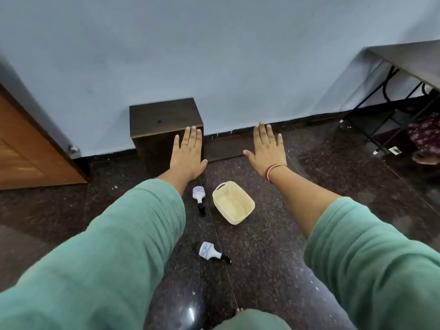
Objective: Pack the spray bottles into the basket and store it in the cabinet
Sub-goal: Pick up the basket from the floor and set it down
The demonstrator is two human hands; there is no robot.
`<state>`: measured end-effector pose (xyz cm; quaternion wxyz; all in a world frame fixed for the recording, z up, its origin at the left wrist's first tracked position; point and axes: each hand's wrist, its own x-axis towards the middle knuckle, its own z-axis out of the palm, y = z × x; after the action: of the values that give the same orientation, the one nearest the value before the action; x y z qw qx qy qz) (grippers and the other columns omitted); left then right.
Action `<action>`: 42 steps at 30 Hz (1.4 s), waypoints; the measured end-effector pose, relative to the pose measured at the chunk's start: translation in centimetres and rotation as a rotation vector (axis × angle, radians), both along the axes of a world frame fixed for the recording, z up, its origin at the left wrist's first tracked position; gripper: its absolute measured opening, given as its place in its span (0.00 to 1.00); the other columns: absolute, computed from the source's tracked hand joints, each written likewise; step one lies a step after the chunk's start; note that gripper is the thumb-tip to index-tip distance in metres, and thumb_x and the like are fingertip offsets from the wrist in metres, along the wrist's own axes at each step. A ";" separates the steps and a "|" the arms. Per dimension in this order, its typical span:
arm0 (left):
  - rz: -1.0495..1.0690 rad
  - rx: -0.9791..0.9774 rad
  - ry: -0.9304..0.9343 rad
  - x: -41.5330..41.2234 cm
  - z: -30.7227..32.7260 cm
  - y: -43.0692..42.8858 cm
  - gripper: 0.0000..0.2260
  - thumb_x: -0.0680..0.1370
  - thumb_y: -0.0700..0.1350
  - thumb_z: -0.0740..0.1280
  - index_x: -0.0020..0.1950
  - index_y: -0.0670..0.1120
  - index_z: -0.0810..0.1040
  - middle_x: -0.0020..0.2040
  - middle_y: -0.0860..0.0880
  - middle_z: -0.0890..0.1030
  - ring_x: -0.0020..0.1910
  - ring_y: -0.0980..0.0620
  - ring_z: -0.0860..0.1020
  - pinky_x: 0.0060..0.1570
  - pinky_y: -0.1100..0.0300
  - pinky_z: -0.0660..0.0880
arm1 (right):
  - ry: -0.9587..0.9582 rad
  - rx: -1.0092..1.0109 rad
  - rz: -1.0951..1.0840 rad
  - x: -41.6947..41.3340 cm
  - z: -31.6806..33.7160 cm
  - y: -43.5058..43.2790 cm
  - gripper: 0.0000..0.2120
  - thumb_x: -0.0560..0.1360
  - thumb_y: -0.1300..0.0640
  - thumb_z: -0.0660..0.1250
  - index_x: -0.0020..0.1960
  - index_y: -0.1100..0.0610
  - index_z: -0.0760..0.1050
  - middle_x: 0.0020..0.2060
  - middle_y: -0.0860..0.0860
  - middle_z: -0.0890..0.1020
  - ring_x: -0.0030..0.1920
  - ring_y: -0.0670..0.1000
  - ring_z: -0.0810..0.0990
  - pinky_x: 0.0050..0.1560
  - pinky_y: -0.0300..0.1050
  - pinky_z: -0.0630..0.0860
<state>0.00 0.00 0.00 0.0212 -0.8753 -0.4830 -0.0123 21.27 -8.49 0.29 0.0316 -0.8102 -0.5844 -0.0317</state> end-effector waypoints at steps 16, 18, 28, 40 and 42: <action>0.092 -0.202 0.101 10.6 -9.3 5.6 0.38 0.79 0.58 0.57 0.76 0.41 0.38 0.78 0.43 0.40 0.77 0.46 0.39 0.74 0.46 0.42 | 0.103 -0.178 0.049 10.1 -9.6 7.5 0.35 0.80 0.41 0.49 0.77 0.58 0.39 0.78 0.54 0.42 0.77 0.55 0.41 0.76 0.58 0.44; 0.120 -0.237 0.104 11.5 -11.2 6.0 0.38 0.79 0.58 0.56 0.76 0.41 0.38 0.78 0.44 0.40 0.77 0.46 0.39 0.74 0.45 0.42 | 0.101 -0.219 0.072 11.2 -11.6 8.3 0.35 0.80 0.41 0.49 0.77 0.58 0.38 0.78 0.54 0.42 0.77 0.55 0.40 0.76 0.58 0.44; 0.126 -0.403 0.190 14.2 -23.2 7.6 0.37 0.79 0.57 0.56 0.77 0.41 0.40 0.78 0.44 0.41 0.77 0.46 0.40 0.74 0.45 0.43 | 0.121 -0.388 0.113 15.2 -24.7 9.7 0.35 0.80 0.40 0.48 0.77 0.58 0.38 0.78 0.54 0.42 0.77 0.55 0.41 0.76 0.58 0.44; -0.037 -0.471 0.318 13.8 -48.4 12.7 0.41 0.77 0.59 0.60 0.77 0.41 0.40 0.78 0.44 0.42 0.77 0.46 0.41 0.74 0.45 0.42 | 0.155 -0.411 0.094 15.0 -48.6 12.9 0.35 0.80 0.41 0.48 0.77 0.59 0.39 0.78 0.54 0.42 0.77 0.54 0.40 0.75 0.58 0.41; -0.057 -0.461 0.301 14.6 -52.4 14.0 0.41 0.77 0.59 0.60 0.77 0.42 0.39 0.78 0.44 0.42 0.77 0.46 0.40 0.74 0.46 0.42 | 0.171 -0.406 0.071 14.9 -52.7 13.8 0.35 0.80 0.41 0.48 0.77 0.59 0.38 0.78 0.54 0.41 0.77 0.54 0.40 0.75 0.58 0.41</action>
<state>14.65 14.02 -52.42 -0.1074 -0.8621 -0.4398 0.2276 36.12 5.34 -52.42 -0.0816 -0.7786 -0.6023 0.1564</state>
